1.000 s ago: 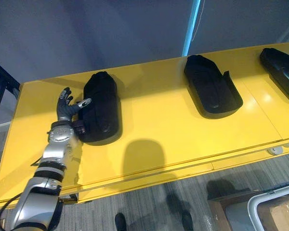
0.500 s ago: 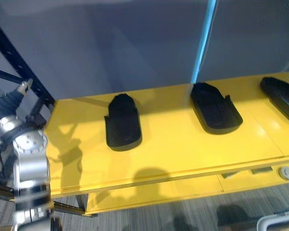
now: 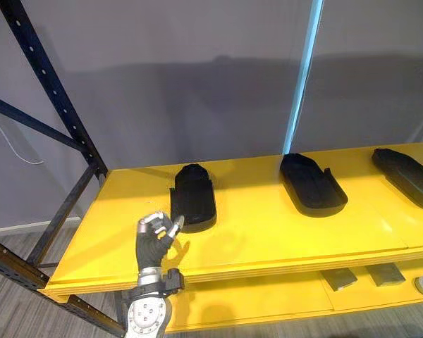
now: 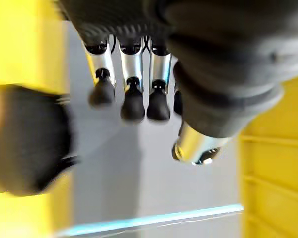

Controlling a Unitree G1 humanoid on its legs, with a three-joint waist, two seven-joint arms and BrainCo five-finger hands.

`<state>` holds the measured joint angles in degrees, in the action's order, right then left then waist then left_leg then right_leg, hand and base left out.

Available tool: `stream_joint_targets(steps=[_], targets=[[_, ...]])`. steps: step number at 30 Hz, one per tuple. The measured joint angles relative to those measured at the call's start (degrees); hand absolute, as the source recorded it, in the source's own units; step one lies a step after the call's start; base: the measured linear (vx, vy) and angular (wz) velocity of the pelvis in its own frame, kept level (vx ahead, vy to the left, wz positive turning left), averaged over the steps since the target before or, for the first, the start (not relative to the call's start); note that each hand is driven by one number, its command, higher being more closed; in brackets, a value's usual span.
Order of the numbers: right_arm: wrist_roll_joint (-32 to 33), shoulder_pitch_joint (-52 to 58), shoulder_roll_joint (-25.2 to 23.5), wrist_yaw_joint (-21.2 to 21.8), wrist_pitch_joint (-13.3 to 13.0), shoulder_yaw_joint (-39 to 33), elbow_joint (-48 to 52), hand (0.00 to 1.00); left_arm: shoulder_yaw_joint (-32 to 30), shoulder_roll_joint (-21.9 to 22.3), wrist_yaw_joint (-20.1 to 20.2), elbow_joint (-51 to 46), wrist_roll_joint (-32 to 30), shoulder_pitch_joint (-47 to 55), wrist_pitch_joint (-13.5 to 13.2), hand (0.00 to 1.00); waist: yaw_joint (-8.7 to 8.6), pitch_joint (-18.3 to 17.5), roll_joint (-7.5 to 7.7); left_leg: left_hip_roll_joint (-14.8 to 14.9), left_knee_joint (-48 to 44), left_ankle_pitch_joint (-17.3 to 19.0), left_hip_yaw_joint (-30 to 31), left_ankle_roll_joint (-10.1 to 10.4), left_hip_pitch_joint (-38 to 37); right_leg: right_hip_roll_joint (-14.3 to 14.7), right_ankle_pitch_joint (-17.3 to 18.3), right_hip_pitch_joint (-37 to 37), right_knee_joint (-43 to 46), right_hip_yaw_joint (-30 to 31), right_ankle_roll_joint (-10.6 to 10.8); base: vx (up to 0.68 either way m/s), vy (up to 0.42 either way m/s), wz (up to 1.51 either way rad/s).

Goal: Walk over and take plastic housings, then place them on the shelf

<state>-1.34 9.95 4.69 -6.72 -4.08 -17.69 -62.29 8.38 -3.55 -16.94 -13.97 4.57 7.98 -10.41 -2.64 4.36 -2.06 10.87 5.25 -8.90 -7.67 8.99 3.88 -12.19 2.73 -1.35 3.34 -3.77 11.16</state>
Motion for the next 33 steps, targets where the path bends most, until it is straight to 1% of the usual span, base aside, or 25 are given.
stream_joint_targets(steps=[1,3,6,8,10,15,16,19,21,28,29,33], targets=[[0.0,0.0,-0.1,0.0,-0.1,0.0,0.0,0.00,0.1,0.0,0.4,0.0,0.5,0.3,0.0,1.00,0.02,0.0,0.08,0.1,0.0,0.0,0.0,0.1,0.7,0.1,0.0,-0.8,0.0,0.1,0.0,0.00,-0.009,-0.04],[0.0,-0.4,-0.2,0.0,-0.6,0.4,0.2,0.00,0.4,-0.1,1.3,0.3,1.9,0.4,0.0,1.00,0.04,0.1,0.17,0.5,0.0,-0.2,-0.5,0.0,3.1,0.6,-0.8,-3.1,0.0,0.6,-0.7,0.03,-0.008,-0.12],[0.0,-0.6,-0.7,-0.1,-0.6,2.1,0.9,0.00,1.5,0.0,1.4,3.3,3.3,-0.5,0.3,1.00,-0.07,0.9,1.66,1.2,0.0,-0.4,-1.8,0.0,3.8,1.2,-1.4,-4.6,-0.1,1.7,-1.0,0.05,-0.017,-0.19],[0.0,-0.7,-0.8,-0.1,-0.6,2.1,1.1,0.00,2.3,0.1,1.4,5.3,3.3,-2.3,0.7,1.00,-0.29,1.0,1.92,1.4,0.0,-0.5,-1.8,0.1,4.8,1.4,-1.5,-5.5,-0.1,1.7,-1.0,0.05,-0.016,0.01],[0.0,-1.1,-0.9,-0.1,-0.6,2.1,1.2,0.00,2.1,0.2,1.3,7.7,3.6,-4.4,1.1,1.00,-0.71,1.2,2.01,1.6,0.0,-0.5,-2.2,0.1,5.0,1.6,-1.6,-5.6,-0.6,1.7,-1.2,0.05,-0.008,-0.02],[0.2,-1.5,-0.8,-0.3,-0.6,2.1,1.2,0.00,1.5,-1.5,0.7,12.7,4.2,-10.8,1.1,1.00,-0.87,1.6,2.02,2.6,0.0,-0.4,-3.4,0.2,5.0,2.5,-2.1,-5.5,-2.0,1.9,-1.8,0.00,-0.017,-0.09],[0.3,-1.7,-0.8,-0.4,-0.6,2.1,1.2,0.00,0.9,-1.6,0.6,13.3,4.2,-11.7,1.1,1.00,-1.29,1.6,2.01,2.7,0.0,-0.3,-3.5,0.3,5.0,2.6,-2.1,-5.6,-2.1,2.0,-1.9,-0.02,-0.014,-0.06],[0.6,-2.7,-0.9,-0.5,-0.6,2.1,1.3,0.00,-0.6,-1.8,-0.1,14.0,4.2,-13.5,1.0,1.00,-1.79,2.3,2.03,2.9,0.0,-0.1,-4.1,0.6,4.8,2.8,-2.2,-5.7,-2.5,2.6,-2.0,-0.02,-0.008,-0.10],[0.9,-2.9,-0.9,-0.5,-0.6,2.1,1.5,0.00,-1.0,-1.9,-0.5,14.1,4.2,-14.1,0.9,1.00,-1.78,2.5,1.96,3.0,0.0,0.0,-4.5,0.7,4.8,2.9,-2.5,-5.7,-3.1,2.9,-2.2,-0.01,-0.004,-0.10],[1.0,-3.0,-1.1,-0.5,-0.6,1.9,2.4,0.00,-2.0,-2.0,-0.4,15.2,4.3,-15.0,0.2,1.00,-2.14,2.8,1.91,3.2,0.0,0.3,-4.6,1.0,4.2,3.1,-2.7,-4.6,-4.0,2.7,-2.2,0.00,-0.001,-0.01],[1.0,-3.1,-1.1,-0.5,-0.6,1.9,2.4,0.00,-2.3,-2.0,-0.2,15.2,4.3,-15.0,0.2,0.00,-2.15,2.8,1.89,3.2,0.0,0.3,-4.6,1.0,4.1,3.1,-2.7,-4.5,-4.0,2.7,-2.2,0.00,0.000,0.00],[1.1,-3.3,-1.2,-0.5,-0.6,1.8,2.4,0.00,-1.7,-2.0,0.3,15.0,5.3,-14.4,0.4,0.00,-2.31,3.4,1.89,3.1,0.0,0.3,-4.5,1.1,3.0,3.0,-2.7,-3.0,-4.4,2.5,-2.2,-0.01,-0.001,0.00]])
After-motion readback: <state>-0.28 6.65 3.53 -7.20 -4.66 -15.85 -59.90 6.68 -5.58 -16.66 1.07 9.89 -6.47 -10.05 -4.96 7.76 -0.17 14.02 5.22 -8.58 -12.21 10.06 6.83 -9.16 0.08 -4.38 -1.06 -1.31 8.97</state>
